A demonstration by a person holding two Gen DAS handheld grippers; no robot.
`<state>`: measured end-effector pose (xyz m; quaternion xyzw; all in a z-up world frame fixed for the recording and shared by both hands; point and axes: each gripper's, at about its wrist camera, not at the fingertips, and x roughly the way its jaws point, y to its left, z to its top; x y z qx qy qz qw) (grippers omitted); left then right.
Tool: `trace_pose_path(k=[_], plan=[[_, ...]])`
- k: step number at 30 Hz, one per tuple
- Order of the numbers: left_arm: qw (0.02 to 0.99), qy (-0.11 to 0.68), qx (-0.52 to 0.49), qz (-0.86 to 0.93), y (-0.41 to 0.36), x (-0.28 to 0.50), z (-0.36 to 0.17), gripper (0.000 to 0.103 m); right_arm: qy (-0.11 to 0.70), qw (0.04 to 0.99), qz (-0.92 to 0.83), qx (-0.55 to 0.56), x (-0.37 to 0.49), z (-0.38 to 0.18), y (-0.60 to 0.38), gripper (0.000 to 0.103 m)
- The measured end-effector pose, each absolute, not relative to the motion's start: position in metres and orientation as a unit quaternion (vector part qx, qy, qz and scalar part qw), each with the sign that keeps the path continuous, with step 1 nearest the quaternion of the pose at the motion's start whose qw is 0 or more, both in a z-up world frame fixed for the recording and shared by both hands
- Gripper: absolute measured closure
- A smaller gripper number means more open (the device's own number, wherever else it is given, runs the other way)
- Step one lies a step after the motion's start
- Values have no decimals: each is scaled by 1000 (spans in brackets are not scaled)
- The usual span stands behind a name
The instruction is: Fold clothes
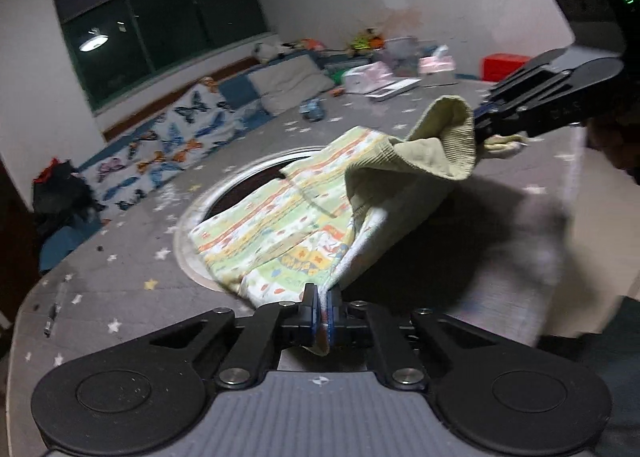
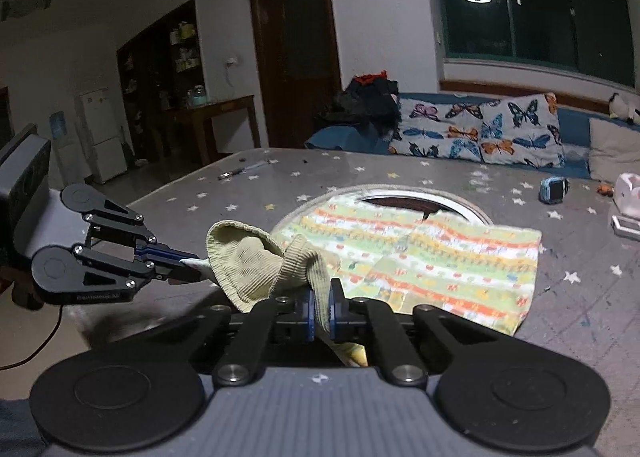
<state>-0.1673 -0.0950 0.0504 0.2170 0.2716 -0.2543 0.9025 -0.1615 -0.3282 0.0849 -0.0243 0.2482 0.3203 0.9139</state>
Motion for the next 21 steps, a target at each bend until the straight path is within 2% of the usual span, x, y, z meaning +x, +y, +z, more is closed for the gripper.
trace_pose_path(k=[5,8,14,21], plan=[[882,301,202,-300,-91,-211,71,98,261,900,346,-37,-206,107,-334,97],[880,317,186,-302,-85,-212,75,98,270,894,356,-44,-219,114,-332,98],[893,322,132,-287,-72,-172,82,98,278,892,355,-36,-198,122,-329,98],[902,336,75,-259,-67,-91,83,98,287,897,336,-19,-119,133,-330,99]])
